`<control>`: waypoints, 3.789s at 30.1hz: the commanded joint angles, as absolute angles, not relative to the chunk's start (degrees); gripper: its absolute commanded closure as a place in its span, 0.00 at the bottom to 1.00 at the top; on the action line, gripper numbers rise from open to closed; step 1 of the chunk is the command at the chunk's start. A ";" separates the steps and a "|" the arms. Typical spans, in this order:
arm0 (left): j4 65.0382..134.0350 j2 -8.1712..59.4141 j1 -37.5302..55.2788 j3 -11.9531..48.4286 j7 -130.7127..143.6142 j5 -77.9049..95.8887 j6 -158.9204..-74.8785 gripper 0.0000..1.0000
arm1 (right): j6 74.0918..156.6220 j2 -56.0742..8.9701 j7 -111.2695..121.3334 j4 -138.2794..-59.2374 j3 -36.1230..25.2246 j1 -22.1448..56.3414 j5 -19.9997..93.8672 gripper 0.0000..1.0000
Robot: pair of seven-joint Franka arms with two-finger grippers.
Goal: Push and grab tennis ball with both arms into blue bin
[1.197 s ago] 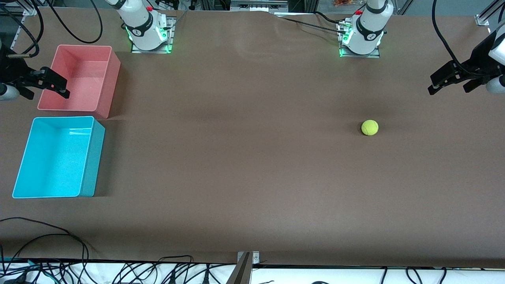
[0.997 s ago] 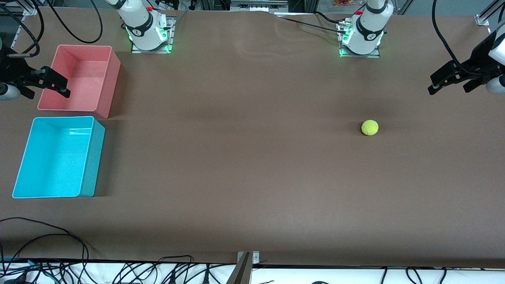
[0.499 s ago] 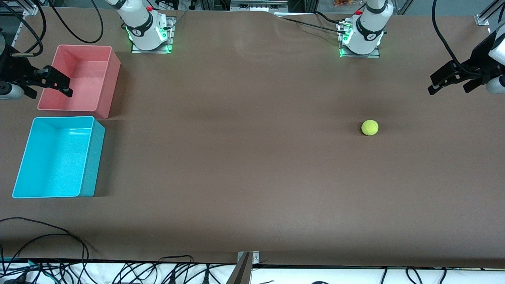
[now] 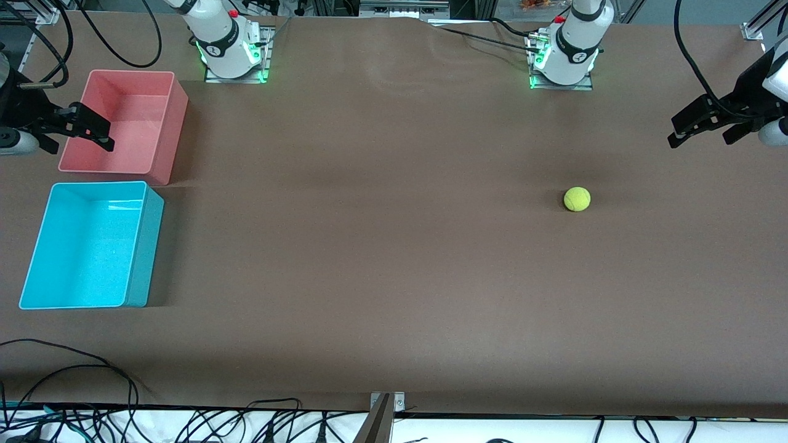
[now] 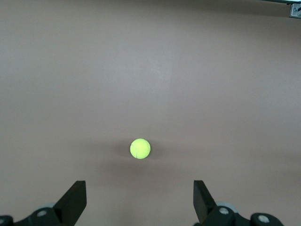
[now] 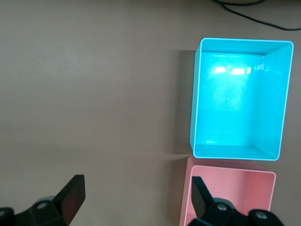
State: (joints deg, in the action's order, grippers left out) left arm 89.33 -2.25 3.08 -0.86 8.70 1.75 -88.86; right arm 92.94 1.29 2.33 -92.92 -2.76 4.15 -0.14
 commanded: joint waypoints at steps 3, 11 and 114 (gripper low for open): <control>87.36 -1.41 3.16 -0.79 9.32 0.35 -87.54 0.00 | 91.85 1.76 2.64 -92.29 -2.81 4.13 0.79 0.00; 87.36 -1.32 3.16 -0.70 9.23 0.35 -87.54 0.00 | 91.76 1.76 2.46 -92.29 -2.72 4.13 0.88 0.00; 145.54 -5.80 -3.16 -0.79 -23.55 -8.61 -137.64 1.00 | 91.05 1.93 2.29 -92.37 -2.11 4.22 0.88 0.00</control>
State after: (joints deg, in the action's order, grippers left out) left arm 144.14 -5.12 -2.73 -0.90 -20.73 -6.91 -137.05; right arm 92.12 1.42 2.33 -92.92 -2.54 4.17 -0.13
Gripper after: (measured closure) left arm 0.780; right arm 0.000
